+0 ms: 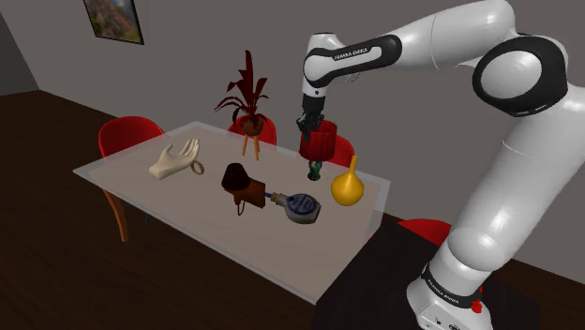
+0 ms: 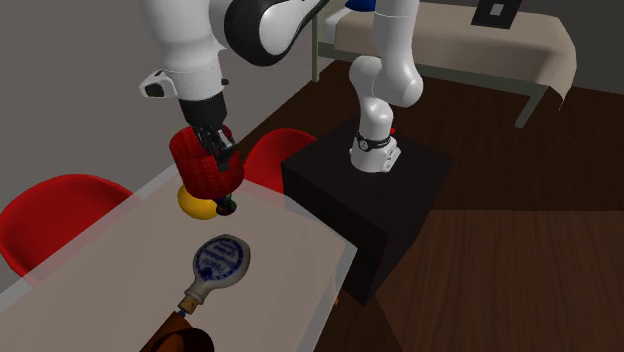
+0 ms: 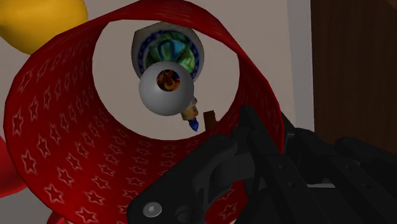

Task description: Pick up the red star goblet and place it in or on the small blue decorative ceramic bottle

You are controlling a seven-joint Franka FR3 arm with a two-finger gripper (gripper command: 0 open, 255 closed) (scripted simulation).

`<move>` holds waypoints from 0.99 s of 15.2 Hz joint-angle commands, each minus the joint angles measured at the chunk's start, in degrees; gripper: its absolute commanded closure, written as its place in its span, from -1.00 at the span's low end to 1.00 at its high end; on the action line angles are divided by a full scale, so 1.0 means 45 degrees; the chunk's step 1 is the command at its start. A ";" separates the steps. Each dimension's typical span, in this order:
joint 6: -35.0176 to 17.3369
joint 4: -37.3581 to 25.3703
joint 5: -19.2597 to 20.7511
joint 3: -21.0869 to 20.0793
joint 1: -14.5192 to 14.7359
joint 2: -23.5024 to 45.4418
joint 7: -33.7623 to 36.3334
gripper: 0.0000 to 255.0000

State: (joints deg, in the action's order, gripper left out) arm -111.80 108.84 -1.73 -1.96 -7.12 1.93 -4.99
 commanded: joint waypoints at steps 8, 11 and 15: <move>0.2312 -0.6033 0.0061 0.0254 -0.0311 0.3727 -0.0499 1.00; 0.1793 -0.5502 0.0058 0.0254 -0.0311 0.3715 -0.0512 1.00; 0.1127 -0.4875 0.0054 0.0254 -0.0310 0.3755 -0.0529 1.00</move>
State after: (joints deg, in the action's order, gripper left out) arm -105.84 86.20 -1.49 -0.81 -8.52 18.72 -7.36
